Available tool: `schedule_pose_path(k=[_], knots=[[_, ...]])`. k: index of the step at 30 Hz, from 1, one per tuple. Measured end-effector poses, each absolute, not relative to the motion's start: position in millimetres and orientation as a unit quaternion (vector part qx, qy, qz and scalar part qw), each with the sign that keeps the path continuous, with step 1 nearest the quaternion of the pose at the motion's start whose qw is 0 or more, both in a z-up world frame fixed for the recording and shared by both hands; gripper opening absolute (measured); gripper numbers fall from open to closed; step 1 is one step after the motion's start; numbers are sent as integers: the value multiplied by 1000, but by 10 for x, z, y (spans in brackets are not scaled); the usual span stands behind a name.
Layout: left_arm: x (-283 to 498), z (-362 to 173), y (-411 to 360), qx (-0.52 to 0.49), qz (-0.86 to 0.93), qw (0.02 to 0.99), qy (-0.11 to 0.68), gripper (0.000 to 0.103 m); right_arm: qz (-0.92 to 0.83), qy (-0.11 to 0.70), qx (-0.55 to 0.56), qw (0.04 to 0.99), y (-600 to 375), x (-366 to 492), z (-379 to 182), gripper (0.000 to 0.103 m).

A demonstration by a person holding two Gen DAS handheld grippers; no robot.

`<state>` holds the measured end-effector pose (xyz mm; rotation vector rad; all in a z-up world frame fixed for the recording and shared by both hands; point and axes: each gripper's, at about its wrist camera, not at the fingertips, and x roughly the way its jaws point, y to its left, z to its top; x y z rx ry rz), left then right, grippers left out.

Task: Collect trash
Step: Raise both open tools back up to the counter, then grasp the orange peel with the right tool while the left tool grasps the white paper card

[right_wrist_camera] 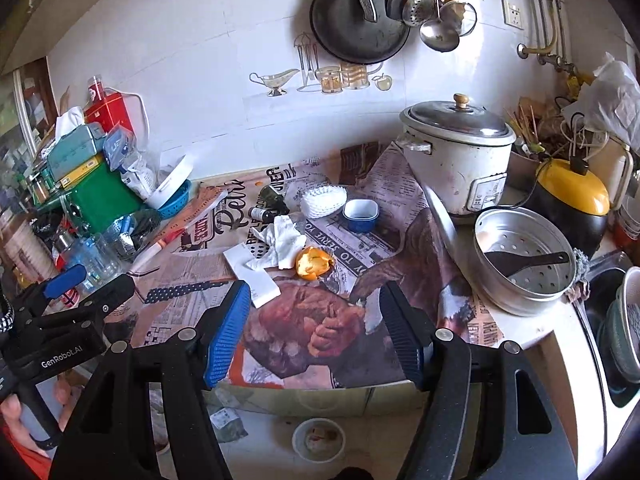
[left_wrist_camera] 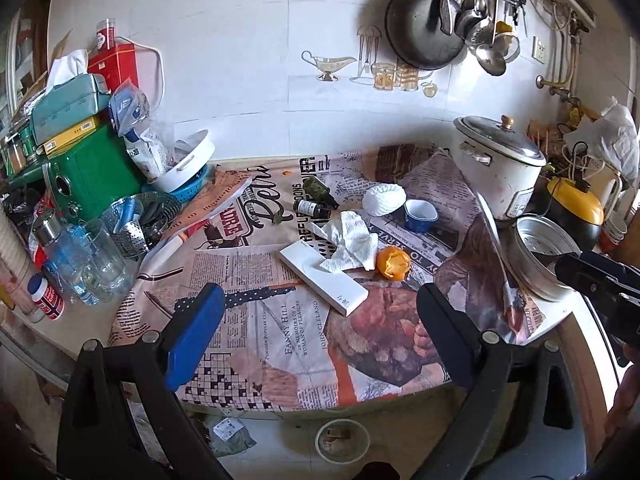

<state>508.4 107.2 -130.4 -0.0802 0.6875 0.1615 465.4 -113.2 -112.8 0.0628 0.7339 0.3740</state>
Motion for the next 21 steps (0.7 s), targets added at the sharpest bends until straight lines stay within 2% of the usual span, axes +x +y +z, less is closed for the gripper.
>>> schedule_pose_path(k=[8, 15, 21], knots=[[5825, -1600, 1225, -82, 146, 914, 369, 97, 212, 402, -56, 889, -917, 5609, -1593, 63], [6110, -2075, 1401, -100, 211, 875, 424, 97, 294, 489, -39, 820, -552, 6282, -2266, 64], [6219, -2460, 1460, -113, 229, 847, 466, 97, 308, 512, -70, 799, -208, 6571, -2630, 64]])
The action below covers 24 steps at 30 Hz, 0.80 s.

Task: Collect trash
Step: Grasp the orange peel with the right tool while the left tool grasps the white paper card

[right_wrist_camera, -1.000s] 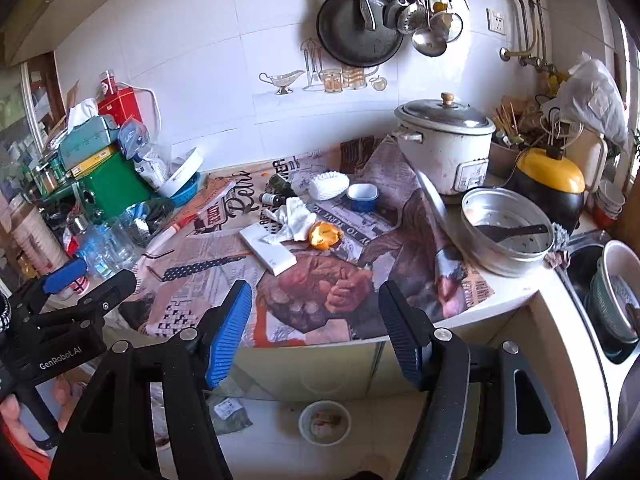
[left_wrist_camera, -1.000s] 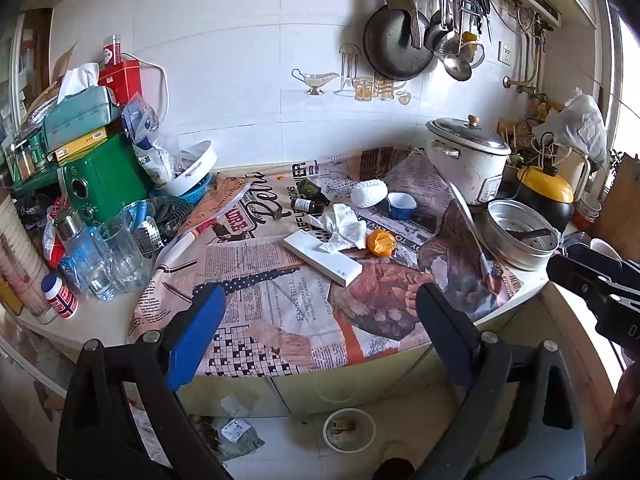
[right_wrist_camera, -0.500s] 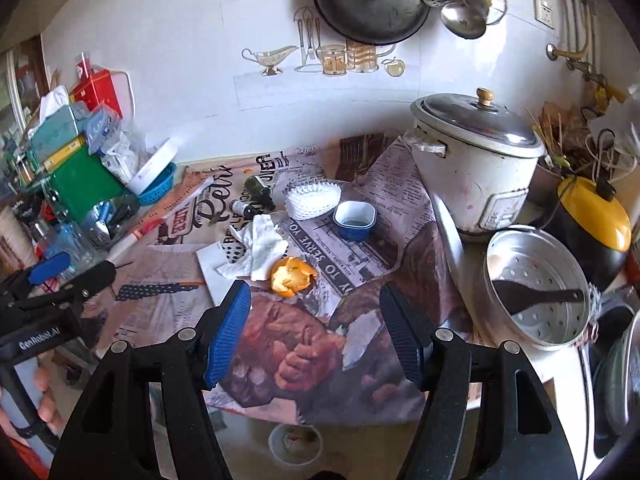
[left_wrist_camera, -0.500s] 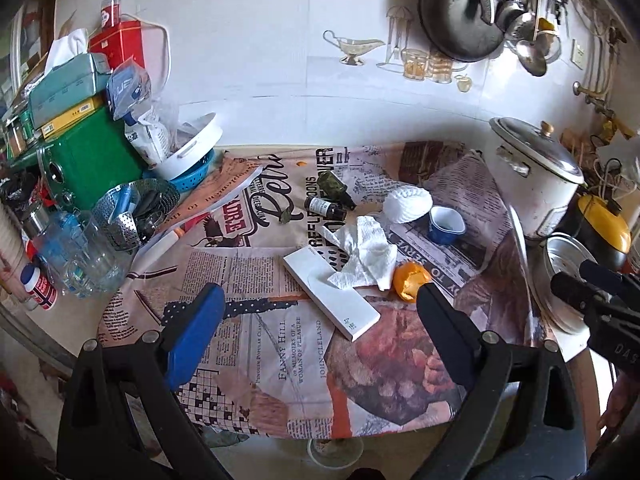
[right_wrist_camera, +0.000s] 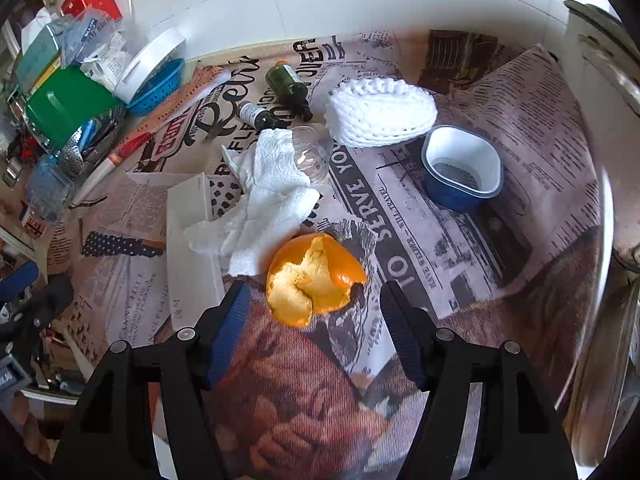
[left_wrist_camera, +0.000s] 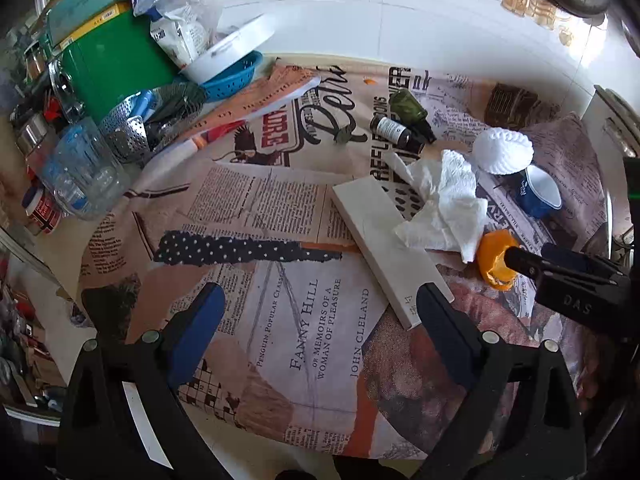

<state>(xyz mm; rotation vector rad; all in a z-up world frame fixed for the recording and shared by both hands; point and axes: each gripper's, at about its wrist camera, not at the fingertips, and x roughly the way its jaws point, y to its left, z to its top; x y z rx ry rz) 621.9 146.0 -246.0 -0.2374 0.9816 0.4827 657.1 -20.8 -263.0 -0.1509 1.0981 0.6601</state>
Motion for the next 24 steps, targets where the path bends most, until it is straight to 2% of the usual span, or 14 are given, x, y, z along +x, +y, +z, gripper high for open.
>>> schedule_pose_path(k=[7, 14, 17, 18, 20, 24], knots=[[6459, -2742, 1332, -123, 211, 837, 489, 97, 311, 564, -27, 764, -215, 6822, -2956, 64], [6756, -2990, 1151, -128, 176, 833, 508, 96, 344, 544, -59, 763, -257, 6707, -2967, 63], [6797, -3042, 1121, -131, 178, 832, 509, 96, 355, 541, -43, 761, -325, 6752, -2972, 47], [6806, -3060, 1111, -133, 177, 830, 512, 96, 361, 545, -30, 756, -355, 6790, -2978, 37], [6832, -3098, 1075, -136, 172, 829, 515, 96, 369, 547, -12, 751, -389, 6838, -2960, 25], [6849, -3157, 1012, -135, 168, 830, 515, 96, 338, 519, -45, 784, -473, 6808, -2851, 17]])
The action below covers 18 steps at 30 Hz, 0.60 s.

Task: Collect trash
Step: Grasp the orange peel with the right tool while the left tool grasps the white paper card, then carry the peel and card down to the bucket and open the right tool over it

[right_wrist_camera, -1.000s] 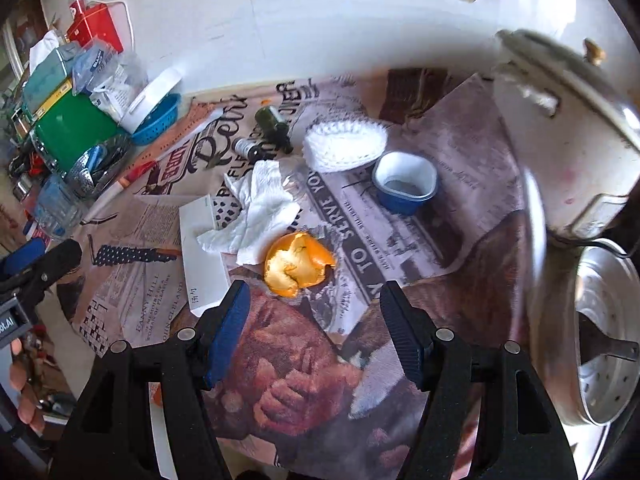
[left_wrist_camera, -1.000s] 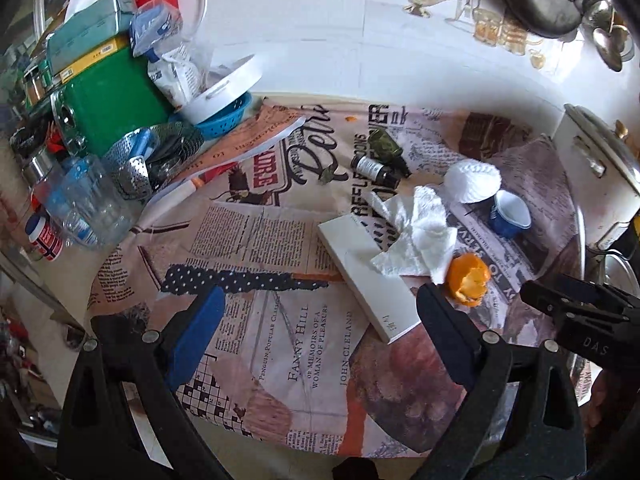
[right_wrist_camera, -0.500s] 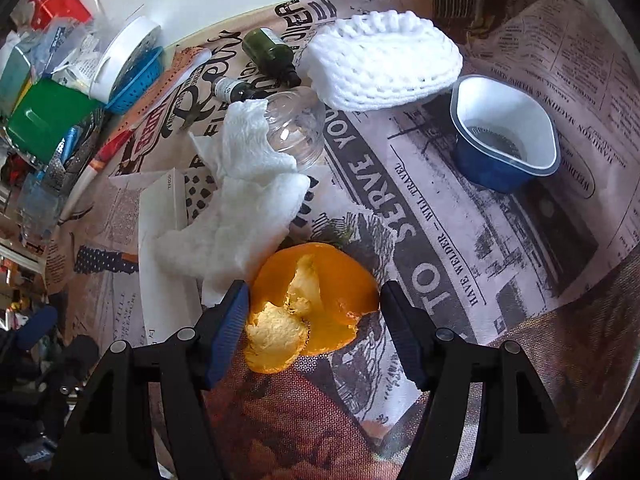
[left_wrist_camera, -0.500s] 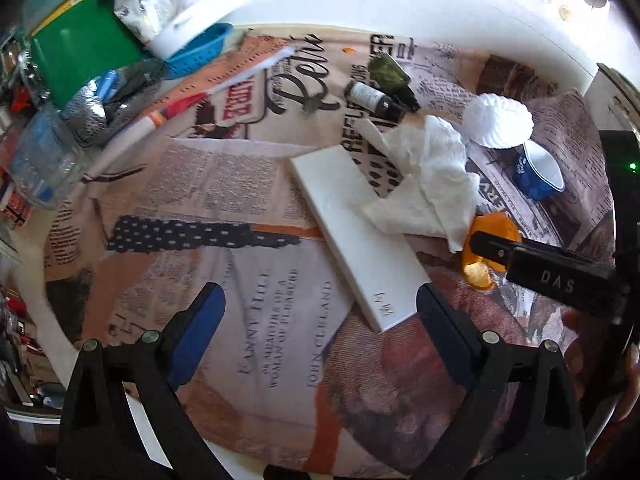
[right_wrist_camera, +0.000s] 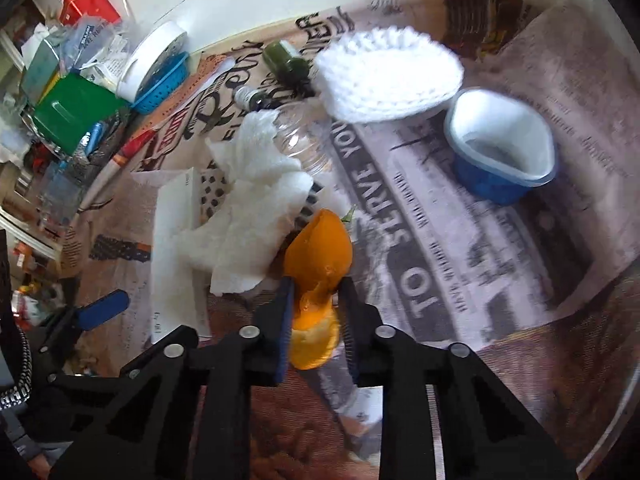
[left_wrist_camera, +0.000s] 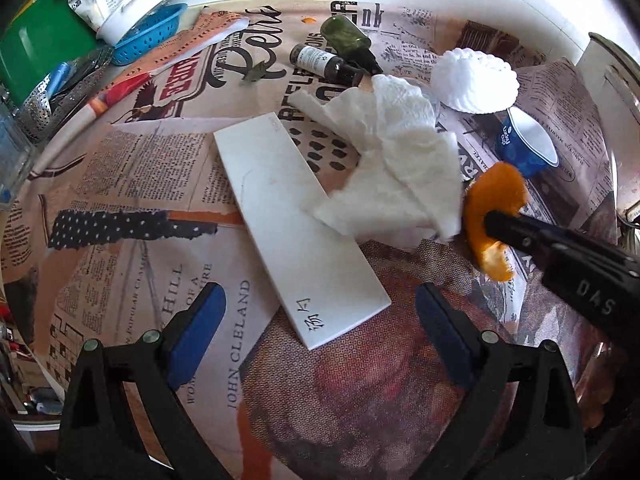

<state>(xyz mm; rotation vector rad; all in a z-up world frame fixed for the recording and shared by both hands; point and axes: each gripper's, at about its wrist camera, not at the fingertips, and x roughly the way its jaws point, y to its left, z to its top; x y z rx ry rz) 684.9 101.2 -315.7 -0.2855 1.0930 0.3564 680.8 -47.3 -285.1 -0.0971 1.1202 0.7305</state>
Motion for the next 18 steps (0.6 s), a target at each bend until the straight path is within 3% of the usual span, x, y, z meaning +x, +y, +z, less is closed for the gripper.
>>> schedule_pose_path(k=[5, 10, 14, 18], knots=[[6872, -3260, 997, -138, 185, 827, 512, 95, 315, 512, -38, 798, -623, 6814, -2762, 14], [6823, -3314, 1038, -120, 215, 828, 503, 76, 294, 500, -33, 814, -774, 6777, -2630, 14], [6732, -3282, 1145, -125, 224, 832, 492, 52, 289, 492, -5, 822, -886, 6746, -2503, 14], [6661, -3261, 1283, -120, 237, 829, 491, 50, 294, 478, 22, 828, -963, 6681, -2322, 14]])
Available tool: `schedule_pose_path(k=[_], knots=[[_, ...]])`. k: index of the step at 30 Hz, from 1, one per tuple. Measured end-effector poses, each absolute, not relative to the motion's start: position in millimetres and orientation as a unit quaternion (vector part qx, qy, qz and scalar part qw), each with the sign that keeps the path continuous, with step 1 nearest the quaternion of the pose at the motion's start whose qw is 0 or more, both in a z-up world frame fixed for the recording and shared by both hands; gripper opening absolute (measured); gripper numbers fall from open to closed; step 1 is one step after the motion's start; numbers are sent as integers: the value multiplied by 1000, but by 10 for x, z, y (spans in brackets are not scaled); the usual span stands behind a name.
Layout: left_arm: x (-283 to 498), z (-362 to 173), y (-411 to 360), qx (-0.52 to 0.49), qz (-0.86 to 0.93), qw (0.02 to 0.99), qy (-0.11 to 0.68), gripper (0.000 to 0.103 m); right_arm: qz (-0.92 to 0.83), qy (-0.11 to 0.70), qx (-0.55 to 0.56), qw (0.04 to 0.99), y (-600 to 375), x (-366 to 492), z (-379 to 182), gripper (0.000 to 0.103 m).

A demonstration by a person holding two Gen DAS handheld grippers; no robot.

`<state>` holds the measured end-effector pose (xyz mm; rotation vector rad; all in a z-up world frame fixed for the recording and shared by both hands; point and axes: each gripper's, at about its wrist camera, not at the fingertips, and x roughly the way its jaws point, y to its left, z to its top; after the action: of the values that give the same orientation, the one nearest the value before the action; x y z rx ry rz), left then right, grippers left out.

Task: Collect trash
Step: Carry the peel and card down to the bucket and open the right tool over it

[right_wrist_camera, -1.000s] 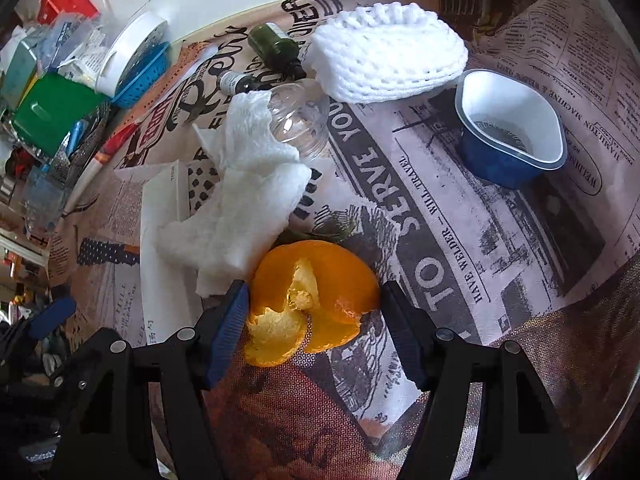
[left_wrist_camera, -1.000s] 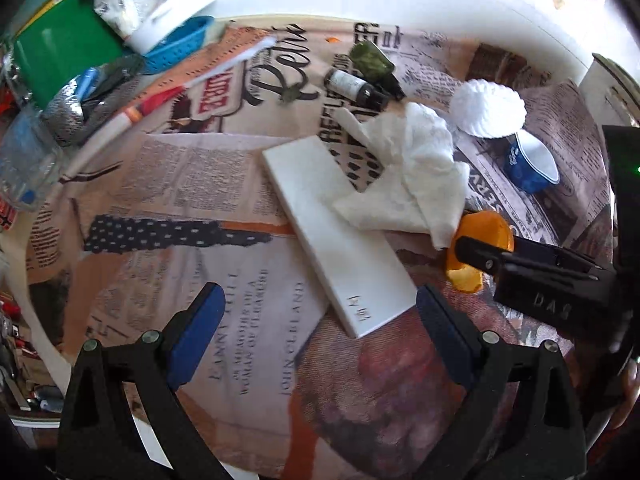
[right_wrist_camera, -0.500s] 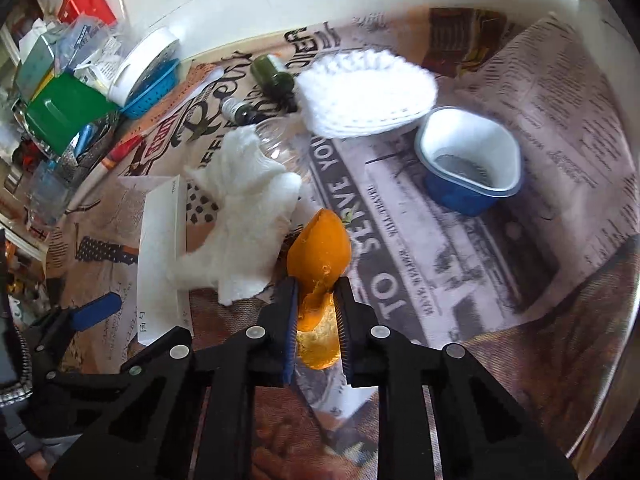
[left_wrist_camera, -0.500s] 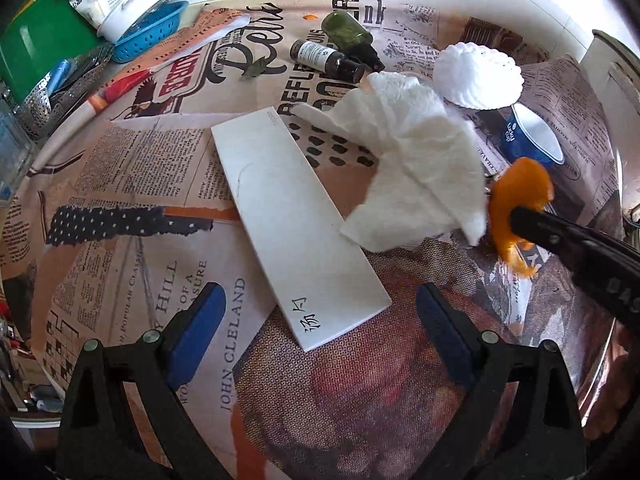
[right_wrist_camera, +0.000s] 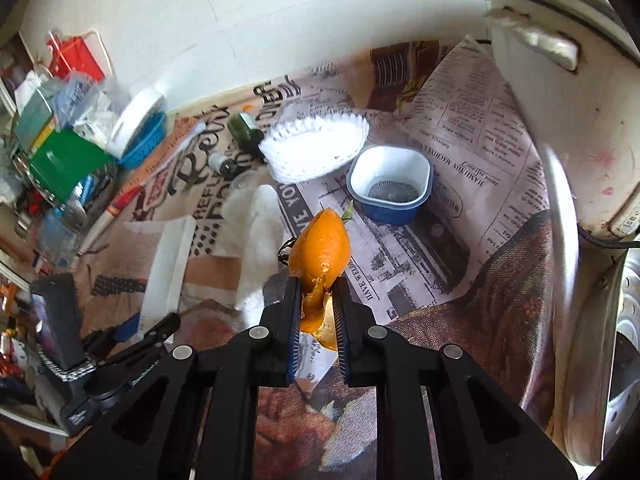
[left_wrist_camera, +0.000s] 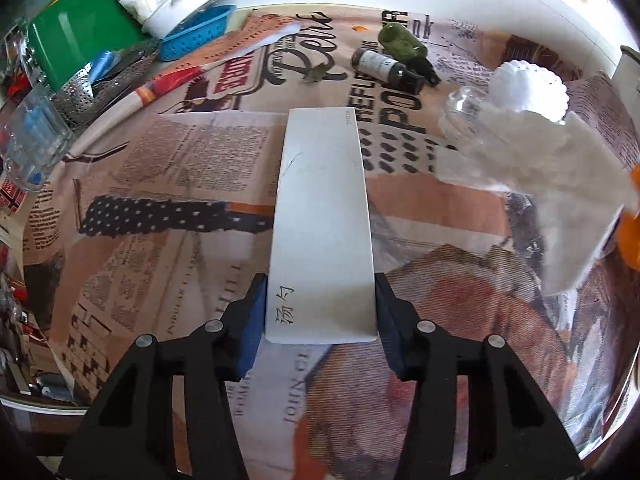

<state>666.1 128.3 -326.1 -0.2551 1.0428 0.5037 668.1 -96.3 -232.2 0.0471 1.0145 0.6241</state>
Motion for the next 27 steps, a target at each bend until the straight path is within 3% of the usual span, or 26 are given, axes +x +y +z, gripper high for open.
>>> schedule_pose_path(k=[16, 27], knots=[[5965, -2444, 1424, -84, 173, 894, 405, 50, 264, 378, 49, 886, -1050, 5957, -1477, 14], [4941, -1933, 1519, -38, 88, 933, 348, 50, 215, 353, 80, 907, -879, 4879, -1292, 14]])
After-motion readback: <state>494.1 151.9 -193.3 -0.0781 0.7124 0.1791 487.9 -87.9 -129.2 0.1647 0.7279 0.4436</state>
